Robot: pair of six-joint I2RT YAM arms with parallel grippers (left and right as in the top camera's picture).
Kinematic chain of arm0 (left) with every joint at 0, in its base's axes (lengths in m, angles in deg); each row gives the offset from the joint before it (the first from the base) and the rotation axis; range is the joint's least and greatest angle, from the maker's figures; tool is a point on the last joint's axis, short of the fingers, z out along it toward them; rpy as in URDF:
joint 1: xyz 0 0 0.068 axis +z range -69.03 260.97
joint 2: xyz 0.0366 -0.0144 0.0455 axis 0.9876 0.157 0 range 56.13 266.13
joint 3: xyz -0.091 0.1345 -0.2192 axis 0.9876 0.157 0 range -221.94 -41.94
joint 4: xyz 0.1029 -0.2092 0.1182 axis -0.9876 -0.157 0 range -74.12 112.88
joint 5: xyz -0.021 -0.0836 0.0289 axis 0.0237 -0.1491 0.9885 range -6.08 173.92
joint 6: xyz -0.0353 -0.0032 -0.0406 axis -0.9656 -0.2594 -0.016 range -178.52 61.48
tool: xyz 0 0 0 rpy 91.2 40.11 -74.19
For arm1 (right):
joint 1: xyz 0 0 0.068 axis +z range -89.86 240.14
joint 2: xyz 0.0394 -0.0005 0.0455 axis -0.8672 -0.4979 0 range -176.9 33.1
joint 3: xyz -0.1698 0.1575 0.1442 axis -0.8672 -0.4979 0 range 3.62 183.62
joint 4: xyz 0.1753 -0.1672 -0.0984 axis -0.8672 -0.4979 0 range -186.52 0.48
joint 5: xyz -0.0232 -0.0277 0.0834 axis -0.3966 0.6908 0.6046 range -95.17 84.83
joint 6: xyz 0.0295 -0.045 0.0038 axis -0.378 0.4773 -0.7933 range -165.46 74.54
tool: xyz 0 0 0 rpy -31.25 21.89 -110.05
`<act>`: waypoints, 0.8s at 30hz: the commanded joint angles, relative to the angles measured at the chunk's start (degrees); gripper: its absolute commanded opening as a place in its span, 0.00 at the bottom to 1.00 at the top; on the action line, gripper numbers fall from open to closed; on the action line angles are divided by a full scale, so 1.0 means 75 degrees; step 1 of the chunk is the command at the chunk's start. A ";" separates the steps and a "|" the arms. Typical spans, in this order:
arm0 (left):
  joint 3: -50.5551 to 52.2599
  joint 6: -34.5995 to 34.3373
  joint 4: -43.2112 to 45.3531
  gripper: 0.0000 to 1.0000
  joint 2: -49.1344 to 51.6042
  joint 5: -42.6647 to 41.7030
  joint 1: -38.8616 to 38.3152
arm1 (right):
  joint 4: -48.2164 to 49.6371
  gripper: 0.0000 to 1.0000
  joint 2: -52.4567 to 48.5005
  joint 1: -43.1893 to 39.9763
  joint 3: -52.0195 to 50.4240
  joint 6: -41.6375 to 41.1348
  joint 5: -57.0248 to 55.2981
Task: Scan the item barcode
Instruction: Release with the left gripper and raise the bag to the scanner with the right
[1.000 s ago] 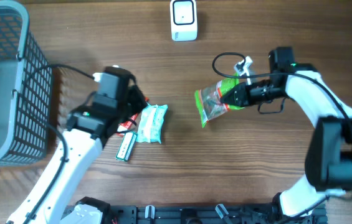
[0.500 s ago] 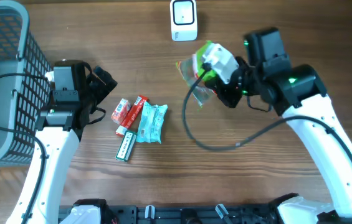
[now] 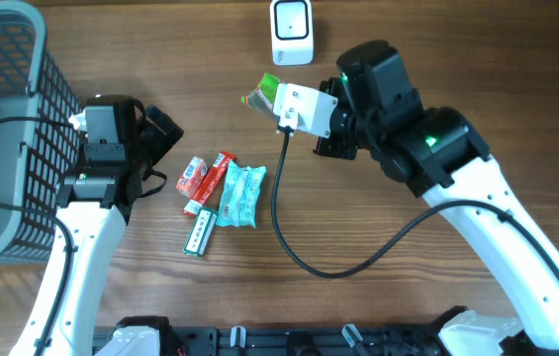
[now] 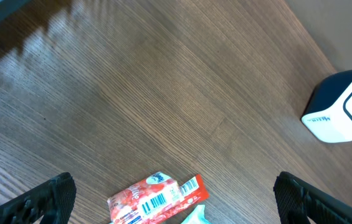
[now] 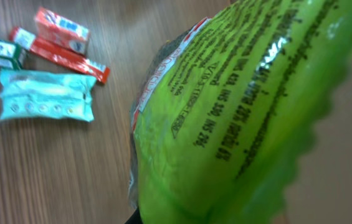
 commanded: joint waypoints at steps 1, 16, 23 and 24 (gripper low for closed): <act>0.0012 0.0044 0.0023 1.00 -0.0017 0.0154 0.0035 | -0.0192 0.04 -0.0752 0.0026 0.1227 0.0510 -0.0318; 0.0012 0.0044 0.0020 1.00 -0.0017 0.0154 0.0035 | 0.3264 0.04 -0.3736 0.0093 0.2317 0.4202 -0.1676; 0.0012 0.0044 0.0020 1.00 -0.0017 0.0152 0.0035 | 0.7233 0.04 -0.5455 -0.0414 0.2317 0.4214 -0.2092; 0.0012 0.0044 0.0020 1.00 -0.0017 0.0152 0.0035 | 0.7621 0.04 -0.5657 -0.0490 0.2317 0.4019 -0.2095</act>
